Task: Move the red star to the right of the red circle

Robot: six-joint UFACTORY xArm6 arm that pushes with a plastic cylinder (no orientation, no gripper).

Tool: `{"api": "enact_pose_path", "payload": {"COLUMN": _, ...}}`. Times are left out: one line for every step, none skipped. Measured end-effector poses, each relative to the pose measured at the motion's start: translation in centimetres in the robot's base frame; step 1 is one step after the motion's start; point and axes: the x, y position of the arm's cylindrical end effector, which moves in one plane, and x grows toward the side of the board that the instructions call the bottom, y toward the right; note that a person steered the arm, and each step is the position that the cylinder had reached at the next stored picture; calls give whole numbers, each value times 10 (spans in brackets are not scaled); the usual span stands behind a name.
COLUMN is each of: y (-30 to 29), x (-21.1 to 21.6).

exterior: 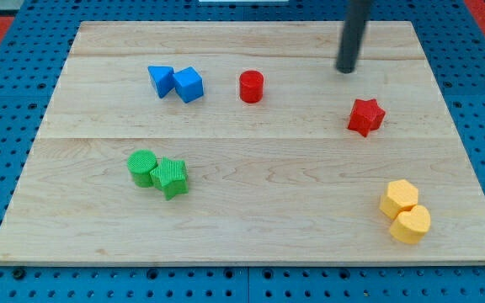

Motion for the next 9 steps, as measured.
{"api": "enact_pose_path", "payload": {"y": 90, "x": 21}}
{"api": "enact_pose_path", "payload": {"y": 145, "x": 52}}
{"api": "enact_pose_path", "payload": {"y": 130, "x": 100}}
{"api": "enact_pose_path", "payload": {"y": 21, "x": 101}}
{"api": "enact_pose_path", "payload": {"y": -40, "x": 106}}
{"api": "enact_pose_path", "payload": {"y": -40, "x": 144}}
{"api": "enact_pose_path", "payload": {"y": -86, "x": 131}}
{"api": "enact_pose_path", "payload": {"y": -101, "x": 77}}
{"api": "enact_pose_path", "payload": {"y": -100, "x": 69}}
